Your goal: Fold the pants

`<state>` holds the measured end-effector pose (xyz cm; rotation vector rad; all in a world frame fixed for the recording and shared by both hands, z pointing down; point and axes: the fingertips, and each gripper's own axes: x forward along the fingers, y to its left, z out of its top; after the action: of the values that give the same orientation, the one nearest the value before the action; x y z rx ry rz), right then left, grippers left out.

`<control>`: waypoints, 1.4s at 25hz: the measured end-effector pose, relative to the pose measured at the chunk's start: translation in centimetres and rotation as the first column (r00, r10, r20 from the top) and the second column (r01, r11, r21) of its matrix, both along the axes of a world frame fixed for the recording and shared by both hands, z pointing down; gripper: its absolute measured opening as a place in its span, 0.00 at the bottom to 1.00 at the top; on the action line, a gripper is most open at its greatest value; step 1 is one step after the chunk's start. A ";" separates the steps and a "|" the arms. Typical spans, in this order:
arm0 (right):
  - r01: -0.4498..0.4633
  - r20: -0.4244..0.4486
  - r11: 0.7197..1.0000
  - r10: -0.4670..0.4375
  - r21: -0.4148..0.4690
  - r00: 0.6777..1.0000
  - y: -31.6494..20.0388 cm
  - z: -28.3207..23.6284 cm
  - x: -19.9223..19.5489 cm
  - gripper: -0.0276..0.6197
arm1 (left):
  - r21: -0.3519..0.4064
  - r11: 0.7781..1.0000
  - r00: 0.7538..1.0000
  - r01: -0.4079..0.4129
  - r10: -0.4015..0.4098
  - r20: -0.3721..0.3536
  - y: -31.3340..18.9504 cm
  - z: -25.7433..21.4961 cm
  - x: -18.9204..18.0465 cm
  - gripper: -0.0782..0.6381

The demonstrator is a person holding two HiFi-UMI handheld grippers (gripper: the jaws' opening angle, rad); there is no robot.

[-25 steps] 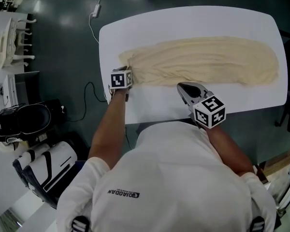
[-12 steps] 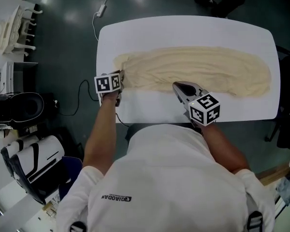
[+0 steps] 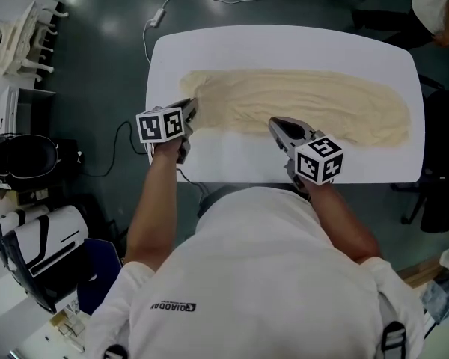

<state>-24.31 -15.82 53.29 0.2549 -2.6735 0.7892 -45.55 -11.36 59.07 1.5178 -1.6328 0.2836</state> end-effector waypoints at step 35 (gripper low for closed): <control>-0.328 0.068 0.940 0.323 0.097 0.944 7.1 -7.0 30.6 0.07 | 0.367 0.924 0.957 -0.108 0.197 -0.214 -4.5 -16.8 24.3 0.19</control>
<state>6.27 -8.75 46.31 0.7299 -2.7637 0.7523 -21.29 -15.82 42.31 1.8735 -1.4171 -0.1231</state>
